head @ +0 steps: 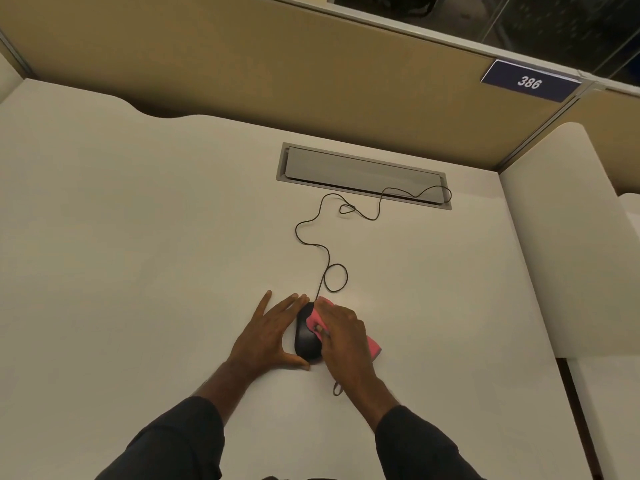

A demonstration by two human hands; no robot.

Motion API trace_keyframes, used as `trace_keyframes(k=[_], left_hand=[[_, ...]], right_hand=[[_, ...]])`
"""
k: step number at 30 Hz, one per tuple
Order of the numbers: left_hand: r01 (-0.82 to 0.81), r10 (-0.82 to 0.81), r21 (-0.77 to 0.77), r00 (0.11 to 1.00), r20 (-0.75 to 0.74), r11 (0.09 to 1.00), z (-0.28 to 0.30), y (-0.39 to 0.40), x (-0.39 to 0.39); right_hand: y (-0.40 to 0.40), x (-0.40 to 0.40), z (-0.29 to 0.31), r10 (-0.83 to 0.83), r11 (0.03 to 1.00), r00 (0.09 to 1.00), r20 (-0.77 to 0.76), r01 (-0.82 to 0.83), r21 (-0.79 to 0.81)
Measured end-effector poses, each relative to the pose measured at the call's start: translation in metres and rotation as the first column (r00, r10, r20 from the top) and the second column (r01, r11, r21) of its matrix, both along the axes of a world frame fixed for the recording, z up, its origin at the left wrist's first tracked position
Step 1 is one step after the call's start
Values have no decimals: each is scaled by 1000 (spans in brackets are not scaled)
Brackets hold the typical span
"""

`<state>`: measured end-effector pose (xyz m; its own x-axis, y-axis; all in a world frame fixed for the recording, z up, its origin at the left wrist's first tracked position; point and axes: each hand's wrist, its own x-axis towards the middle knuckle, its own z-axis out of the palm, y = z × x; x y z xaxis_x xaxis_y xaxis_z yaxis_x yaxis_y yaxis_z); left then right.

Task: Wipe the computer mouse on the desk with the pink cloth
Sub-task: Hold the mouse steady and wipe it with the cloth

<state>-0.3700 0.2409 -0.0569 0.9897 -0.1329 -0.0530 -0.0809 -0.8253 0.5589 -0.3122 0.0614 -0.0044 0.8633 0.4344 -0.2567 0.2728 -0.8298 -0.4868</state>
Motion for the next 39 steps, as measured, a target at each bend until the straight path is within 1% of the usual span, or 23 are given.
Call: trace_keyframes(k=[4, 10, 12, 14, 21, 29, 34, 37, 39], left_hand=[[-2, 2, 5, 1000, 3, 1000, 0, 0, 0], [-3, 3, -3, 1000, 15, 1000, 1, 0, 0], [-9, 9, -16, 1000, 15, 1000, 2, 0, 0], [-15, 15, -24, 1000, 10, 1000, 3, 0, 1], [-8, 8, 3, 1000, -9, 1000, 2, 0, 0], [2, -2, -5, 1000, -2, 1000, 3, 0, 0], [2, -2, -16, 1000, 4, 1000, 5, 0, 0], [4, -4, -9, 1000, -7, 1000, 3, 0, 0], [1, -1, -7, 1000, -3, 1000, 2, -1, 0]], right_hand=[[-4, -7, -2, -42, 999, 999, -25, 43, 22], [-16, -14, 5, -1, 995, 999, -33, 4, 98], [-20, -21, 10, -4, 988, 999, -37, 10, 154], [-24, -28, 13, -11, 975, 1000, -7, 12, 222], [-25, -31, 13, -22, 965, 999, 46, 10, 262], [-5, 0, 10, -75, 983, 997, -13, 76, 168], [15, 14, 11, -190, 964, 981, 45, 177, 199], [17, 9, 7, -189, 963, 981, 37, 178, 201], [16, 2, 6, -159, 970, 987, 35, 149, 192]])
